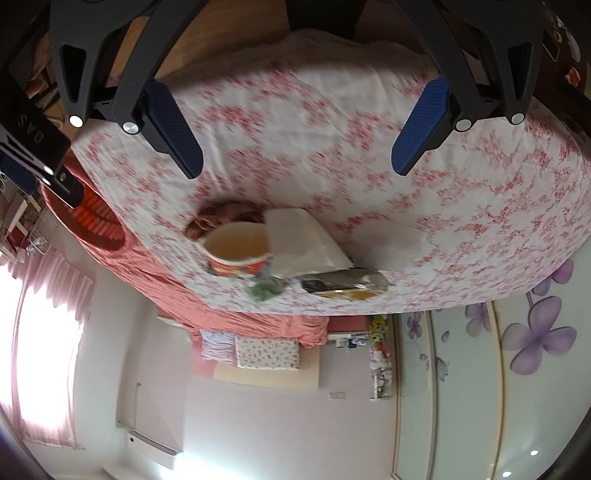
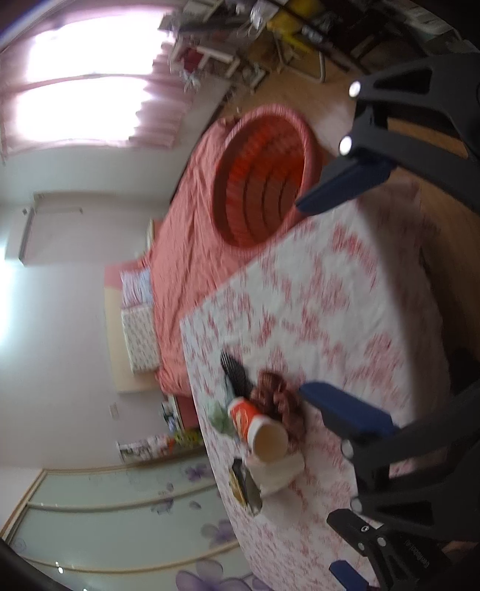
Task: Collect trash
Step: 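Grasp the red-and-white paper cup with the right gripper while the left gripper approaches the white tissue, then grasp the white tissue with the left gripper while the right gripper carries the cup toward the orange basket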
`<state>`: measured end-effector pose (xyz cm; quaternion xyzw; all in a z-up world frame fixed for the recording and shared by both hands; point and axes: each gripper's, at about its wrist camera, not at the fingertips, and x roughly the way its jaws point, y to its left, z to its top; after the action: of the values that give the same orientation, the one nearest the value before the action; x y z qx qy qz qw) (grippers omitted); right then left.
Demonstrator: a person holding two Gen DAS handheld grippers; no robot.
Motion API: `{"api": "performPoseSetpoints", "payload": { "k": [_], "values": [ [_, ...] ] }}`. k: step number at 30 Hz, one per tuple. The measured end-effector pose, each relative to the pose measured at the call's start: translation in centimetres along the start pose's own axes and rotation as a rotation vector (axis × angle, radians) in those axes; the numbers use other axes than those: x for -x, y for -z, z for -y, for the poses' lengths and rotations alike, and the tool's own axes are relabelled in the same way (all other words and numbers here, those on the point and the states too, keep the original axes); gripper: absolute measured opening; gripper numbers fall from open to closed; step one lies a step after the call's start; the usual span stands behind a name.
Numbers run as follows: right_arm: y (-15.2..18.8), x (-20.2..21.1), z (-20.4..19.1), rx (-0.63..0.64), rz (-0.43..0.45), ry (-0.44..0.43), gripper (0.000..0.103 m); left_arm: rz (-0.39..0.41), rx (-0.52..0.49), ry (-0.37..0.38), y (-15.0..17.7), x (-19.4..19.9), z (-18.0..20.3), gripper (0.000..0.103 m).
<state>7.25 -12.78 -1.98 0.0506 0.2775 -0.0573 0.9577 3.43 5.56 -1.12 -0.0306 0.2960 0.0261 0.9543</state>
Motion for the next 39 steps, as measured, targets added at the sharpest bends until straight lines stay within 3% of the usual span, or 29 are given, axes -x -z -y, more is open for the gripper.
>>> {"api": "performPoseSetpoints", "payload": {
  "k": [4, 10, 18, 21, 23, 31, 37, 39],
  "values": [
    [-1.1, -2.7, -2.7, 0.008, -0.041, -0.102, 0.064, 0.004, 0.025, -0.027, -0.6, -1.3, -2.1, 0.101],
    [-1.9, -6.8, -6.6, 0.045, -0.104, -0.219, 0.046, -0.015, 0.058, -0.058, -1.2, -2.9, -4.1, 0.101],
    [-2.1, -10.3, -9.2, 0.078, -0.158, -0.246, 0.032, -0.069, 0.085, -0.025, -1.4, -5.0, -5.4, 0.096],
    [-2.3, -11.0, -9.5, 0.072, -0.169, -0.250, 0.022, -0.097, 0.101, -0.007, -1.6, -5.9, -5.6, 0.089],
    [-2.4, -11.4, -9.8, 0.078, -0.161, -0.253, 0.007, -0.112, 0.111, 0.009, -2.0, -6.5, -5.7, 0.085],
    [-3.9, -10.0, -7.6, 0.013, -0.074, -0.262, 0.004, -0.116, 0.094, 0.039, -3.9, -8.4, -4.5, 0.076],
    [-4.9, -8.8, -4.3, -0.050, -0.037, -0.231, 0.004, -0.190, 0.103, 0.057, -4.1, -11.4, -3.7, 0.059],
    [-4.9, -8.5, -3.6, -0.054, -0.031, -0.223, 0.004, -0.213, 0.116, 0.062, -4.2, -12.3, -3.7, 0.057]
  ]
}}
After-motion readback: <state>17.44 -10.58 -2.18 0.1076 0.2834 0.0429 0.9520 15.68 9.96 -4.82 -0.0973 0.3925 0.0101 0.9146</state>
